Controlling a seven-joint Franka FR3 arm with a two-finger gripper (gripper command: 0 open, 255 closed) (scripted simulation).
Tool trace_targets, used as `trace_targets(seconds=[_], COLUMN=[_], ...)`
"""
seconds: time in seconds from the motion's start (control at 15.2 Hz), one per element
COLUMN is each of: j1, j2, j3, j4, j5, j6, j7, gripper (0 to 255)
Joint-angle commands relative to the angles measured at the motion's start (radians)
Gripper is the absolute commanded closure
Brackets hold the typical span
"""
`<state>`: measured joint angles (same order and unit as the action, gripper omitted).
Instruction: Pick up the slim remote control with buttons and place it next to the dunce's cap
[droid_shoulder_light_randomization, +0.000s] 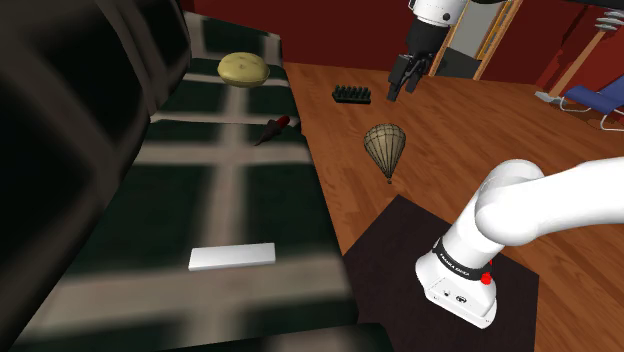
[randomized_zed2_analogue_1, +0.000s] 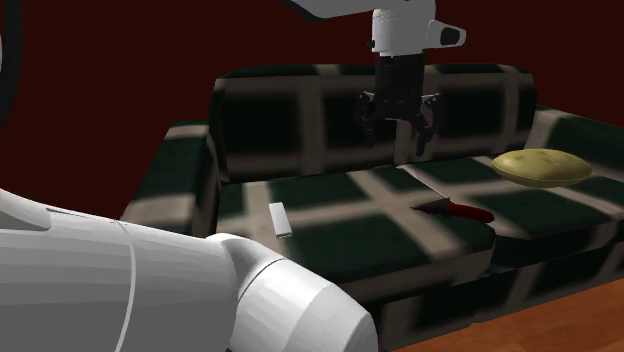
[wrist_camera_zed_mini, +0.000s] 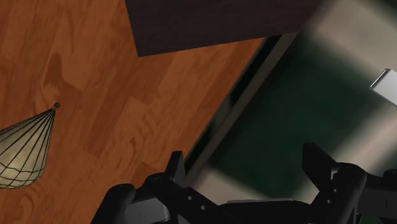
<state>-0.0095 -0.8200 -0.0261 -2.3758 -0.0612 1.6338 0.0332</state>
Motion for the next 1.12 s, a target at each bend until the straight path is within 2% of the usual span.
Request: trace_targets(seconds=[0.0, 0.53, 1.06], j1=[0.000, 0.084, 0.159], j2=[0.000, 0.160, 0.368], j3=[0.000, 0.074, 0.154], j4=[0.000, -0.060, -0.059], j5=[0.000, 0.055, 0.094], j6=[0.000, 0.204, 0.398], j7=[0.000, 0.001, -0.001], gripper=[0, 0, 0])
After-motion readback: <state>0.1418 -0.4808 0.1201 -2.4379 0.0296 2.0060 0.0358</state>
